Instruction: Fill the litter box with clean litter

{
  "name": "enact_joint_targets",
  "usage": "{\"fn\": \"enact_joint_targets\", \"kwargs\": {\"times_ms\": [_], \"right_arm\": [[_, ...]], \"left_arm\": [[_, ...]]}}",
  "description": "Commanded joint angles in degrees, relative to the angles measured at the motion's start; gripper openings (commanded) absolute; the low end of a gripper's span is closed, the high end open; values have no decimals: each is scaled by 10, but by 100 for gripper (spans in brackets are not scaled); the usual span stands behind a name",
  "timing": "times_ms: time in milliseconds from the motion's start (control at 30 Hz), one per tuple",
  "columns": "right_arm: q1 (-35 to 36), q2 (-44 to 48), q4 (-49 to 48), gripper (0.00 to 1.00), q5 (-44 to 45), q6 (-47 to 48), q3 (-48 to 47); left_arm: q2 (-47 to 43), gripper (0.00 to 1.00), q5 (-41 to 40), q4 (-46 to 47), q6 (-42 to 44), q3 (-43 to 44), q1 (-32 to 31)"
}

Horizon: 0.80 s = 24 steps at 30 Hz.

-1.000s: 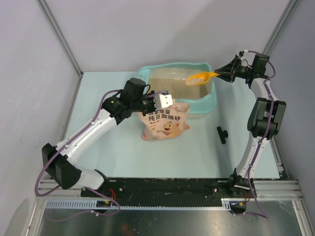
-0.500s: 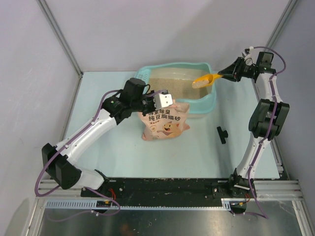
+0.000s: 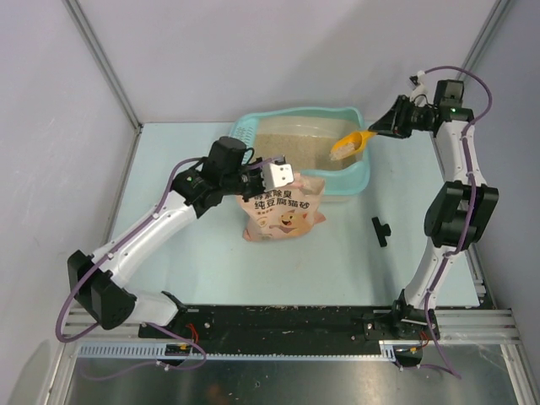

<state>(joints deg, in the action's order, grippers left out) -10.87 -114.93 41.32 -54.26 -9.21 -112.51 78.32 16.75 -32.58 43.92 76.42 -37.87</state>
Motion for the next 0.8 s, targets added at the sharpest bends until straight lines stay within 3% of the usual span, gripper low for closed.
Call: {"fn": "enact_joint_targets", "kwargs": {"times_ms": [0, 167, 500, 633, 767], "right_arm": [[42, 29, 11, 0, 28, 30, -14], [65, -20, -58, 0, 6, -64, -31], [153, -193, -132, 0, 32, -122, -235], [170, -244, -133, 0, 85, -90, -321], [179, -233, -108, 0, 205, 7, -375]], "left_arm": [[-44, 0, 22, 56, -4, -5, -1], [-51, 0, 22, 57, -7, -19, -1], [-53, 0, 9, 56, -12, -20, -1], [-56, 0, 6, 57, -12, -17, -1], [-56, 0, 6, 56, -11, -15, -2]]}}
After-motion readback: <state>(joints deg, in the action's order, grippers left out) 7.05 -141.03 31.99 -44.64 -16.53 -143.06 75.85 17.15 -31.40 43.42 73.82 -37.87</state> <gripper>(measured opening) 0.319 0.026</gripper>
